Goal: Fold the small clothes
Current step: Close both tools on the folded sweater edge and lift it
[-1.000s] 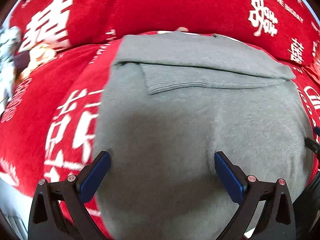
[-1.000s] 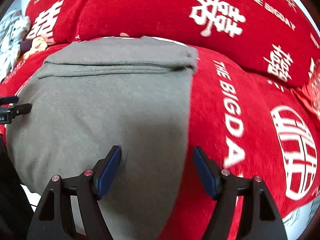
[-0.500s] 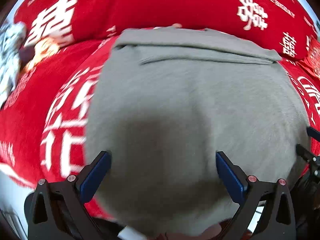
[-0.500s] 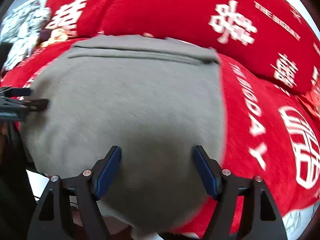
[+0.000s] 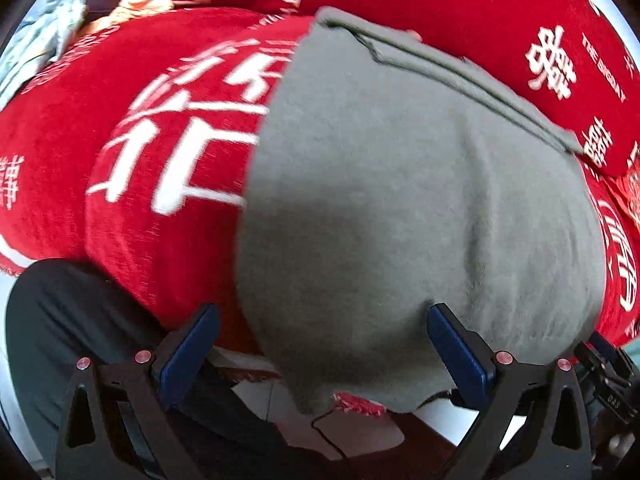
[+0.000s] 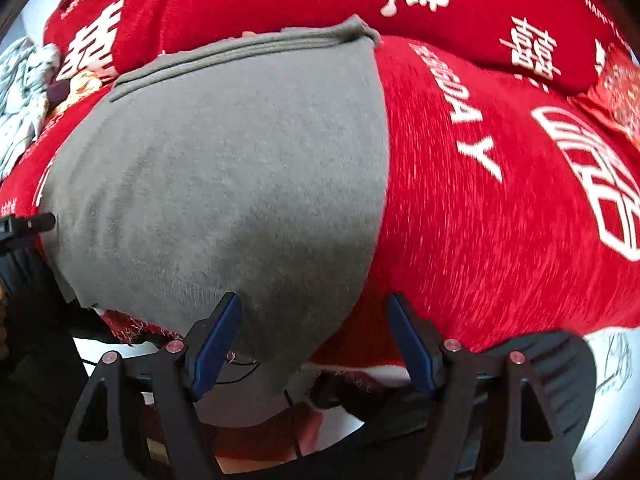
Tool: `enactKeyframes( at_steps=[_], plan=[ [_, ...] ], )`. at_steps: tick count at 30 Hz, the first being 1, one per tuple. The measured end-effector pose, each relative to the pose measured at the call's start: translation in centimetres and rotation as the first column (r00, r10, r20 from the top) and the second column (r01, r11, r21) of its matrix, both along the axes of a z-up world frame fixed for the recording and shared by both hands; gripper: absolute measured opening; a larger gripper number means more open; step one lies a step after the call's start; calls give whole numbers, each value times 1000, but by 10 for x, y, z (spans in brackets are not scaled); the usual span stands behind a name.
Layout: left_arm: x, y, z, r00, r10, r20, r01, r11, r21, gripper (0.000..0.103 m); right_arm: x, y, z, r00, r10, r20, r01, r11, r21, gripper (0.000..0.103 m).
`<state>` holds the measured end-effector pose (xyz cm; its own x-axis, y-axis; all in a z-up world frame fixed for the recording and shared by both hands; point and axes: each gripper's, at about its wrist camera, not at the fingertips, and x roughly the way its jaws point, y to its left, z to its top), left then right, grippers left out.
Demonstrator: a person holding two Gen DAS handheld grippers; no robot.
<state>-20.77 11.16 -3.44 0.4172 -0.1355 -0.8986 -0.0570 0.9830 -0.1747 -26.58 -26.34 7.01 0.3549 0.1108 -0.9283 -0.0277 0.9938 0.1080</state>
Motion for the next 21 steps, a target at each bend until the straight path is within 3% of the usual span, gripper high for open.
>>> enactKeyframes(
  at_steps=[4,6,8,12,14,16,21],
  plan=[
    [5,-11,-13,998,-6,-55,3,998,-59,103,-1,-3,-8,999,-39,-24,41,998,53,71],
    [5,-12,-13,998,-1,-55,-3,997,-75,99,-2,-6,-8,998,-64,-18,65,997,47,52],
    [3,-13,-11,999,-8,-50,4,997,-83,91,-5,-10,-7,997,-71,-20,72,993,97,20],
    [-5,-16,-3,999,-29,-32,26,996,-88,63,-5,-8,-8,998,-56,-35,60,992,109,16],
    [-8,-15,-1,999,-38,-27,35,995,-95,43,-4,-8,-7,998,-50,-37,55,991,126,14],
    [-10,-12,2,999,-45,-19,43,993,-113,33,-4,-9,-7,998,-44,-37,49,988,146,14],
    [-10,-8,1,999,-43,-16,40,989,-144,32,-4,-9,-18,994,-29,-110,50,979,196,18]
  ],
)
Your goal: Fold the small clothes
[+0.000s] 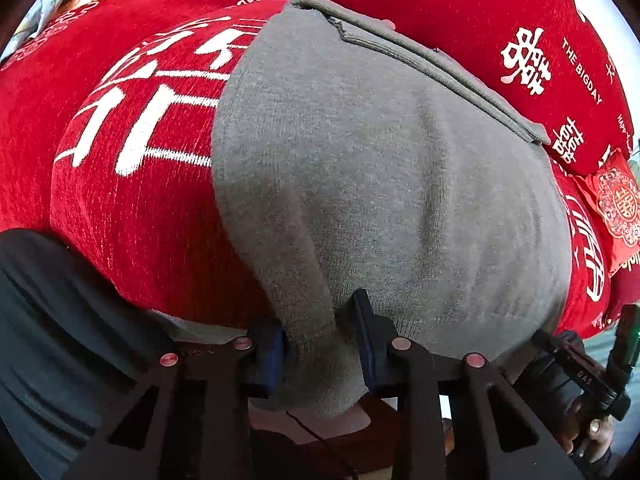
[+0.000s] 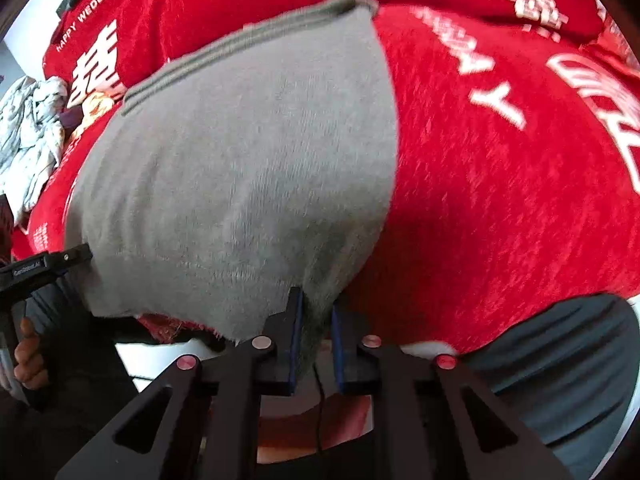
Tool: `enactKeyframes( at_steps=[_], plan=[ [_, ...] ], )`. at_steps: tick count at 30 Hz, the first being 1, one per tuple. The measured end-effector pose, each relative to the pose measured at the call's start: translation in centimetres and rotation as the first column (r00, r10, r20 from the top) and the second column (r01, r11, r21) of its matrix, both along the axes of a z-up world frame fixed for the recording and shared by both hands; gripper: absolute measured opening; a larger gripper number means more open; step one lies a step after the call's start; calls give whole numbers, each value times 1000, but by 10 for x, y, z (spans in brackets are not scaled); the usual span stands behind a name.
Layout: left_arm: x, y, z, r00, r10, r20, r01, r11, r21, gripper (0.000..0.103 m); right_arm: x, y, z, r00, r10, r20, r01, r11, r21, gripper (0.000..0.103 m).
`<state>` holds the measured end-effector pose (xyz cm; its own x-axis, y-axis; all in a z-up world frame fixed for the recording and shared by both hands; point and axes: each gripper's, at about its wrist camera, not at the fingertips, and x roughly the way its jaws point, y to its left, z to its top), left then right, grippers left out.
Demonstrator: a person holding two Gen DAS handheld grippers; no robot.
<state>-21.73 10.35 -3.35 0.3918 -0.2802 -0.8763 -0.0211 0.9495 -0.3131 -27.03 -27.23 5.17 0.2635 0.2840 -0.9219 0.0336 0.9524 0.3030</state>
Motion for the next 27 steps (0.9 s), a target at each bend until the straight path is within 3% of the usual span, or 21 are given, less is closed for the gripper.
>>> enactKeyframes(
  at_steps=[4,6,7,8,11,16,23,27],
  plan=[
    [-4,6,0,1000,1,6,-1,1000,-9,32,-1,0,-5,1000,-5,-14,6,1000,11,18],
    [-3,2,1,1000,-3,11,3,1000,3,26,-2,3,-4,1000,5,-8,-5,1000,11,19],
    [-3,1,2,1000,-8,14,8,1000,4,17,-2,5,-4,1000,11,0,-11,1000,10,10],
    [-4,0,4,1000,-14,18,14,1000,8,17,-2,7,-1,1000,19,13,-20,1000,10,9],
    [-7,-3,14,999,-26,44,24,999,44,13,-6,9,16,995,50,82,-52,998,27,6],
    [-5,1,45,992,-30,125,27,999,31,13,-2,-3,56,975,35,220,-59,993,105,6],
    [45,-4,88,971,-31,238,22,999,40,13,57,-23,88,935,-78,347,20,986,167,6],
    [89,-15,86,976,-17,218,10,999,35,13,103,-20,84,936,-109,336,52,984,173,6]
  ],
)
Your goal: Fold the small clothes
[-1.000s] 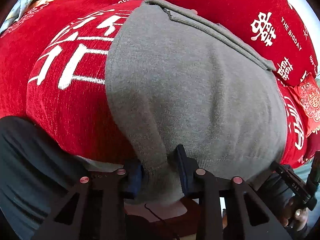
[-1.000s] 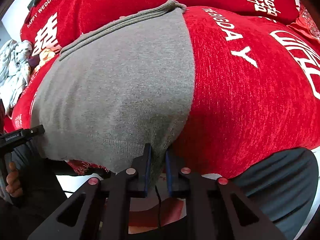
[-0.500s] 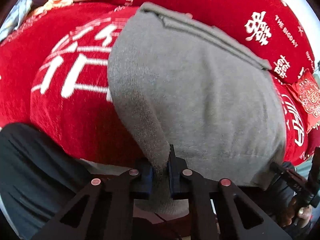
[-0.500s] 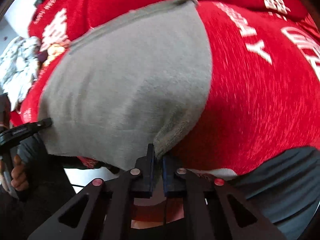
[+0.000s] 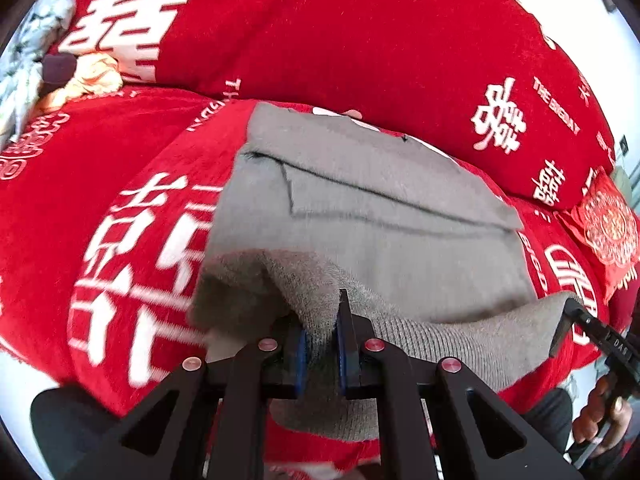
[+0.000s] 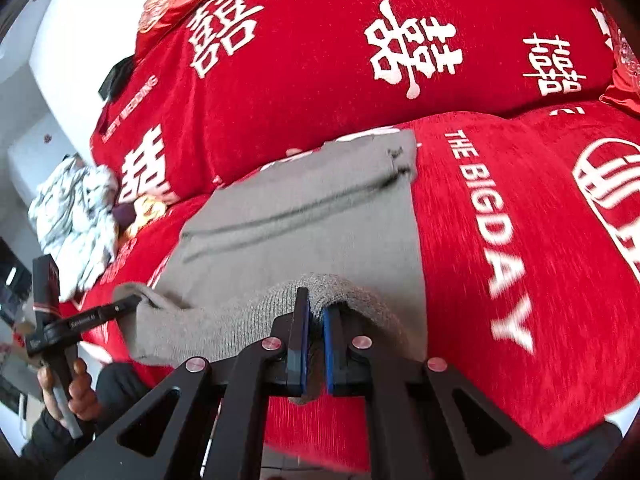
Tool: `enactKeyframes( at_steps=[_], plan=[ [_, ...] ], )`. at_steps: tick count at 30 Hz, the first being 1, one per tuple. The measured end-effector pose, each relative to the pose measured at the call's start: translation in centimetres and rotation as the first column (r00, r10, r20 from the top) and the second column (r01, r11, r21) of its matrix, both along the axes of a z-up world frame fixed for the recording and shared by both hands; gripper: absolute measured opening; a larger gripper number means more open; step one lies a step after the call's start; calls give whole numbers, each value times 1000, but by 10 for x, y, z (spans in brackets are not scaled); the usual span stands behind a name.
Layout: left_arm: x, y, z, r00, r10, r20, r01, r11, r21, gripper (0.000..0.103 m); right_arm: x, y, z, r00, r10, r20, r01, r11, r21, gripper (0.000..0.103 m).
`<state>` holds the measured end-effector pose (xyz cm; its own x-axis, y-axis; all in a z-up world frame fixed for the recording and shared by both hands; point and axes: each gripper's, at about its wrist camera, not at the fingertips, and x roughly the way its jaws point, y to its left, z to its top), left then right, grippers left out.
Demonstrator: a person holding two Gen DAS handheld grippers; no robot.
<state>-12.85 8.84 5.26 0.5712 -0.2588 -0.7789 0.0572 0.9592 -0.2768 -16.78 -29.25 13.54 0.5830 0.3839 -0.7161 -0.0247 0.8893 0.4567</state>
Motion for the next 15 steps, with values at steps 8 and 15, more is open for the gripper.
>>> enactKeyframes(
  at_steps=[8,15],
  plan=[
    [30,-2,-27,999,2,-51,-3,1000,-11,16,31,4,-36,997,-19,-80,15,999,-41,6],
    [25,14,-24,997,18,-73,-24,996,-88,89,32,-6,-47,991,-24,-135,27,999,18,9]
  ],
)
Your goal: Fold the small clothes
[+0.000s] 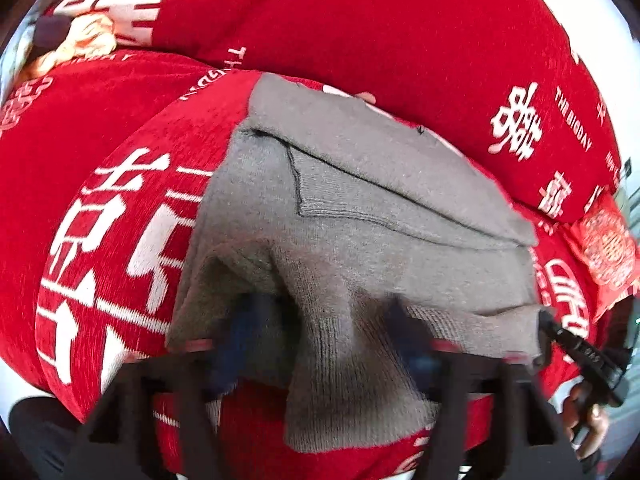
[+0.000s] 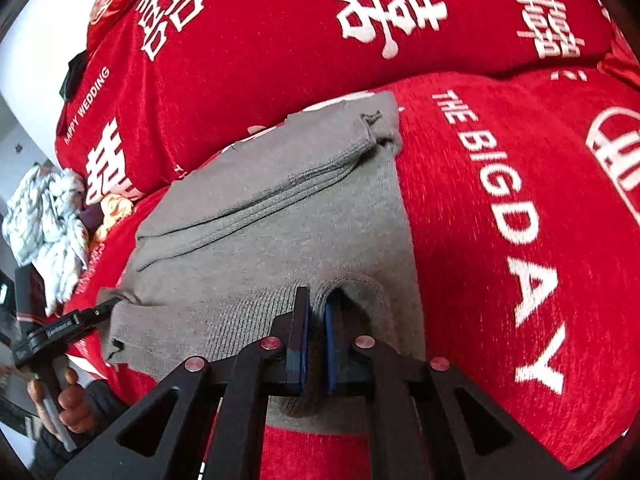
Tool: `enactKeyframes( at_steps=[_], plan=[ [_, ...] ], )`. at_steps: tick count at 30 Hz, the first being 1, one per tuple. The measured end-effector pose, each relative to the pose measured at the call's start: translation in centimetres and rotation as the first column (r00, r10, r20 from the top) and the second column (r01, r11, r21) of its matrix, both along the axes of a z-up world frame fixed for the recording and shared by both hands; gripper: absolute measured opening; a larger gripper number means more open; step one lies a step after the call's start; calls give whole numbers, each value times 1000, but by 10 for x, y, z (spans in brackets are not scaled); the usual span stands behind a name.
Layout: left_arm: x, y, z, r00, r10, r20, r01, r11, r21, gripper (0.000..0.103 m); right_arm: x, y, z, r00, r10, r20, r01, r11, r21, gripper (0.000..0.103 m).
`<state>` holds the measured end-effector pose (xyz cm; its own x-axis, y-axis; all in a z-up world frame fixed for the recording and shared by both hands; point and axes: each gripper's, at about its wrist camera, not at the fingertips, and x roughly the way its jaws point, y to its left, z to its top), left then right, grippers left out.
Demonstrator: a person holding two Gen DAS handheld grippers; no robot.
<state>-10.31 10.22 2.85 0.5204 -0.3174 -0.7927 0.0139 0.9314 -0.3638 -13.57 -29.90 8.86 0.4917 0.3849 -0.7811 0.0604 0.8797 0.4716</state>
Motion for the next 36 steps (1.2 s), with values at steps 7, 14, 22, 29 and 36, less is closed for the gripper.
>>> enactKeyframes(
  at_steps=[7,14,22,29,36],
  plan=[
    [-30,2,0,1000,-1,-3,1,1000,-31,92,-23,-5,5,1000,6,9,-6,1000,17,45],
    [-30,-14,-13,998,-36,-47,34,999,-40,92,-30,3,1,1000,20,1,-20,999,36,46],
    [-31,-13,-14,996,-59,-67,56,997,-47,42,-19,19,-3,997,80,7,-80,997,16,26],
    [-32,-3,-14,995,-53,-79,46,995,-88,18,-21,18,1,996,87,18,-87,996,12,15],
    [-38,-2,9,998,-52,-33,50,996,-69,18,-22,10,18,995,91,47,-92,996,14,10]
  ],
)
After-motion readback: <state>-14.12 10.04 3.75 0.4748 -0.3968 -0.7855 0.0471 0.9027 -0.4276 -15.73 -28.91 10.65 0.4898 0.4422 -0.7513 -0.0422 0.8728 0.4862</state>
